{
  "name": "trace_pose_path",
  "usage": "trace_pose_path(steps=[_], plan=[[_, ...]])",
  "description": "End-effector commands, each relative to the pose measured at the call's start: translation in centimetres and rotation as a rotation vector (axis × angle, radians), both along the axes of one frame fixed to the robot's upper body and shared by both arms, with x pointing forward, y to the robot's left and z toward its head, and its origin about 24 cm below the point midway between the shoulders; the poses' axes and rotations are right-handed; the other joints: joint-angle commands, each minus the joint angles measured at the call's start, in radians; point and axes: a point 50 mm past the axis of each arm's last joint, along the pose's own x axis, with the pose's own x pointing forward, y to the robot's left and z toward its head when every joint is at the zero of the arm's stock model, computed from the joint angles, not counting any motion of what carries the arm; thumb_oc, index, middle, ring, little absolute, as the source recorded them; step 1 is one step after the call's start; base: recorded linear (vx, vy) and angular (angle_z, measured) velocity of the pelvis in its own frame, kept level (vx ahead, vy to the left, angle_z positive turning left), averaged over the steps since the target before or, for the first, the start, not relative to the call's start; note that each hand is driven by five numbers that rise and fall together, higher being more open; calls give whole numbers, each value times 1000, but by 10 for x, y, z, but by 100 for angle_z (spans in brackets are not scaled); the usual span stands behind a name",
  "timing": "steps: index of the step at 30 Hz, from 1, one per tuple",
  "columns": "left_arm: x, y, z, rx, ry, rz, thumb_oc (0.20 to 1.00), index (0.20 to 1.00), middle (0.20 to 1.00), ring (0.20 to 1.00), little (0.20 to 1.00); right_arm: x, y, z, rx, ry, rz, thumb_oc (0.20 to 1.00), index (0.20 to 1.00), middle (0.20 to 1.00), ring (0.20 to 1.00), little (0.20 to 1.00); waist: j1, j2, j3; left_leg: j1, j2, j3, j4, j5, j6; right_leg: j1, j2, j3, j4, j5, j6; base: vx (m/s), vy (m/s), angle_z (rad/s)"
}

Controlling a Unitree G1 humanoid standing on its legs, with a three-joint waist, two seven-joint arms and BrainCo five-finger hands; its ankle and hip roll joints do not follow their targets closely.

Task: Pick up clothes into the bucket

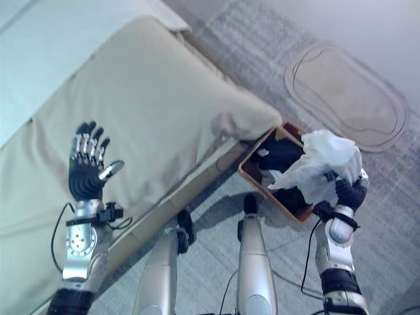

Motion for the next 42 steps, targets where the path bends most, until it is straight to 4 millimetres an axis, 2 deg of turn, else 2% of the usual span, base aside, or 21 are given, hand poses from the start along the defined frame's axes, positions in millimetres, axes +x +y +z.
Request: trace_pose_path(steps=[1,6,7,10,11,14,18,22,23,24,28,33,42], plan=[[-14,0,13,18,-110,24,1000,1000,1000,1000,1000,3,-12,29,-62,-124,-53,200,200,200,200,200,0,7,-60,-71,-59,0,101,-63,53,-14,19,-52,36,-1,-37,-91,13,1],[-16,-5,16,8,-124,13,1000,1000,1000,1000,1000,15,-22,46,-74,-146,-86,200,200,200,200,200,13,31,-35,-172,-69,13,149,-71,62,-131,27,-31,94,-4,-44,-46,28,-3],[-15,-4,16,10,-123,13,1000,1000,1000,1000,1000,17,-23,49,-81,-146,-90,200,200,200,200,200,18,37,-35,-173,-70,7,159,-100,55,-137,32,-25,110,-34,-41,38,13,-5],[-14,-7,20,6,-144,0,1000,1000,1000,1000,1000,28,-27,63,-113,-143,-97,200,200,200,200,200,22,49,-21,-231,-73,28,153,-63,63,-197,28,-9,101,5,-44,-85,39,0],[-13,-8,21,8,-147,-4,1000,1000,1000,1000,1000,30,-28,65,-118,-138,-100,200,200,200,200,200,27,53,-22,-228,-73,24,154,-89,56,-199,32,-5,110,-22,-40,44,35,12],[-12,-13,26,5,-168,-26,1000,1000,1000,1000,1000,41,-25,76,-147,-131,-94,200,200,200,200,200,34,64,-12,-256,-76,28,153,-86,58,-227,32,2,107,-18,-37,5,5,-39],[-11,-16,28,1,-172,-36,1000,1000,1000,1000,1000,47,-21,72,-174,-83,-68,200,200,200,200,200,38,72,-13,-271,-79,26,152,-85,63,-250,34,5,114,-20,-40,12,-2,15],[-8,-22,29,-3,-178,-62,1000,1000,1000,1000,1000,52,-20,49,-176,66,-60,200,200,200,200,200,44,81,-18,-288,-88,22,148,-85,66,-271,31,6,115,-26,-43,18,-15,-2],[-8,-22,30,-3,-178,-62,1000,1000,1000,1000,1000,53,-20,49,-177,66,-60,200,200,200,200,200,43,81,-18,-288,-88,22,148,-85,66,-272,31,6,116,-26,-43,0,0,0],[-8,-24,31,5,-183,-67,1000,1000,1000,1000,1000,53,-21,39,-169,129,-68,200,200,200,200,200,46,86,-20,-295,-91,21,149,-85,67,-277,31,5,118,-28,-43,16,-17,4],[-7,-24,33,22,-189,-66,1000,1000,1000,1000,1000,49,-29,26,-154,207,-100,200,200,200,200,200,50,88,-26,-305,-98,16,148,-83,70,-290,31,4,122,-31,-45,21,-26,7],[-7,-24,34,20,-190,-68,1000,1000,1000,1000,1000,49,-37,29,-204,264,-124,200,200,200,200,200,53,85,-33,-313,-100,12,145,-80,69,-299,34,7,118,-27,-46,9,-22,4],[-9,-20,36,22,-190,-57,1000,1000,1000,1000,1000,54,-49,54,-298,270,-173,200,200,200,200,200,55,74,-49,-333,-98,1,146,-76,67,-319,43,6,120,-23,-50,-1,-7,1]])
